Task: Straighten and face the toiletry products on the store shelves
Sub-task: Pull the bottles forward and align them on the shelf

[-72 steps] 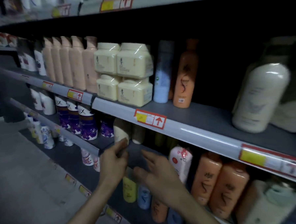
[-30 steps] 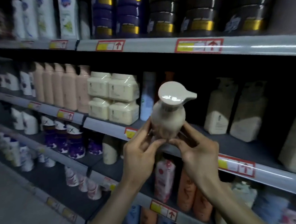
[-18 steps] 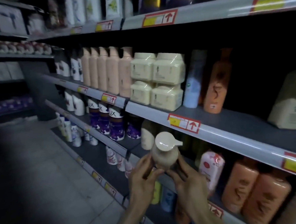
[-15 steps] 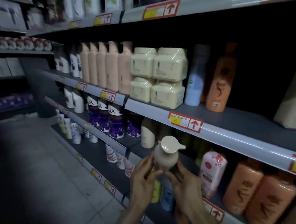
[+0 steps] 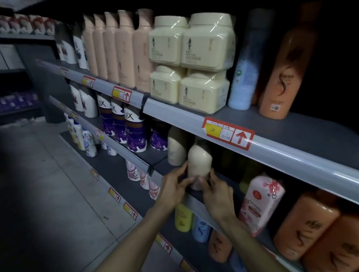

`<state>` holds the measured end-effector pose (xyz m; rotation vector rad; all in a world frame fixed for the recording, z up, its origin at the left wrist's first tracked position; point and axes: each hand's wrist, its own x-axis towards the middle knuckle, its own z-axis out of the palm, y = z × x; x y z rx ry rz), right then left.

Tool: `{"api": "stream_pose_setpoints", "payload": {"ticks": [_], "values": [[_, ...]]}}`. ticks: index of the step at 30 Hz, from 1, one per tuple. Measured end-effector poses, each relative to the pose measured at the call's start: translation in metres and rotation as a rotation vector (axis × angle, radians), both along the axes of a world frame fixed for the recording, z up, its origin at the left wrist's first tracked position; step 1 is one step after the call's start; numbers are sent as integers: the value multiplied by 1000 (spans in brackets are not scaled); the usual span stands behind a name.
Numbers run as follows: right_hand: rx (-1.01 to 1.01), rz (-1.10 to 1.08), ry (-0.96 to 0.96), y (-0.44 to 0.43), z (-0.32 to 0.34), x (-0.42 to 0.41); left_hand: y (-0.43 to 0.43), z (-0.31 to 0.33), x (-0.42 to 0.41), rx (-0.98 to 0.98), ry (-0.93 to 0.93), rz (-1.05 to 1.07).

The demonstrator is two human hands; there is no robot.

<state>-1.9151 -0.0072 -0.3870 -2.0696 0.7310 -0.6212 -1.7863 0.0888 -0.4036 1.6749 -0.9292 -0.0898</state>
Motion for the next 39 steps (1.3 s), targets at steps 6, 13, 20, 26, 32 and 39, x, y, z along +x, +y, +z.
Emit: {"api": "stream_pose_setpoints", "payload": {"ticks": [6, 13, 20, 26, 32, 39], "values": [[100, 91, 71, 5, -8, -1, -13, 9, 10, 49, 18, 92], [196, 146, 41, 0, -3, 10, -16, 1, -17, -39, 47, 319], [191, 188, 136, -9, -13, 36, -15, 7, -8, 65, 4, 327], [196, 183, 181, -3, -9, 39, -10, 17, -10, 171, 44, 266], [171, 221, 46, 25, 16, -6, 9, 43, -28, 191, 108, 241], [43, 152, -134, 61, 102, -81, 55, 117, -79, -218, 77, 247]]}}
